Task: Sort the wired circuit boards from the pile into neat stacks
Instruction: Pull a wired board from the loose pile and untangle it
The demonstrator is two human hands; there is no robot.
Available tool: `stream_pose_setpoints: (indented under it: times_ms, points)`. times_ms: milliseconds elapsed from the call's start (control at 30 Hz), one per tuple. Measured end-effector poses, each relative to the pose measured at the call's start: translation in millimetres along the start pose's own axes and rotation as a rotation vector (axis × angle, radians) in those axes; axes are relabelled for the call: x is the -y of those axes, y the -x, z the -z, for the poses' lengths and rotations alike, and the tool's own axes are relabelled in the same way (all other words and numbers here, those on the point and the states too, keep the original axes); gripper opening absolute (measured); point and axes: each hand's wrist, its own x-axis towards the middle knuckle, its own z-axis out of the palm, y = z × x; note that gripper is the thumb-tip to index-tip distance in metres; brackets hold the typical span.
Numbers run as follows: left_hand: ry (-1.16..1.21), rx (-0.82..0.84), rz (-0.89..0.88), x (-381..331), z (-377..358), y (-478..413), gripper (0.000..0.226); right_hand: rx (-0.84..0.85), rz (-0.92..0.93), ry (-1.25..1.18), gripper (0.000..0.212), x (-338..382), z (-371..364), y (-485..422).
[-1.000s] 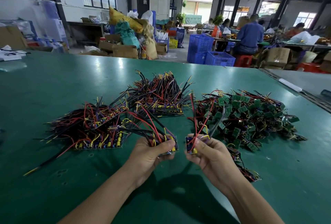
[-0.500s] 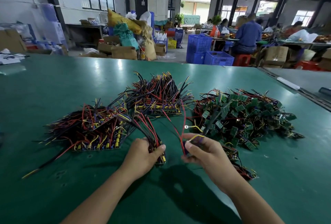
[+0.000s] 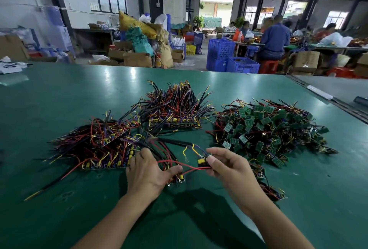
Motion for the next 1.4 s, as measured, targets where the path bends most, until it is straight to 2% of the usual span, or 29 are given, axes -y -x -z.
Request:
stream_pose_setpoints:
  times_ms: [67, 133, 233, 300, 367, 433, 500, 567, 800, 1000, 1133, 1267, 1400]
  points:
    - [-0.066, -0.078, -0.030, -3, 4, 3, 0.094, 0.026, -0.042, -0.118, 0.019, -1, -1, 0]
    - [-0.029, -0.188, -0.114, -4, 9, 7, 0.084, 0.040, -0.066, -0.206, 0.016, -2, -2, 0]
    - [0.276, -0.282, -0.260, -6, 11, 11, 0.057, 0.028, -0.081, -0.295, 0.019, -2, -5, 0]
    - [0.597, -0.177, -0.356, -11, 9, 16, 0.047, 0.022, -0.086, -0.303, 0.022, -2, -8, 0]
    - [0.941, 0.034, -0.435, -21, 10, 23, 0.029, 0.025, -0.082, -0.309, 0.027, -3, -9, -1]
    - [1.188, 0.221, -0.371, -30, 11, 27, 0.023, 0.035, -0.079, -0.306, 0.032, -3, -11, -1]
    - [1.299, 0.337, -0.300, -34, 11, 27, 0.022, 0.045, -0.081, -0.297, 0.034, -3, -12, 0]
    - [1.310, 0.395, -0.327, -33, 11, 26, 0.021, 0.052, -0.087, -0.290, 0.033, -4, -13, 0]
    - [1.095, 0.322, -0.443, -27, 9, 26, 0.046, 0.027, -0.134, -0.327, 0.028, -8, -15, 0]
    - [1.103, 0.240, -0.410, -31, 15, 29, 0.020, 0.059, -0.144, -0.313, 0.025, -8, -18, 3]
    - [1.085, 0.184, -0.338, -32, 18, 29, 0.027, 0.106, -0.120, -0.318, 0.021, -8, -23, 5]
    - [1.184, 0.268, -0.288, -31, 18, 25, 0.004, 0.071, -0.069, -0.190, 0.010, -10, -20, 3]
    - [1.315, 0.343, -0.233, -31, 17, 25, 0.011, 0.046, -0.054, -0.026, 0.006, -13, -14, 2]
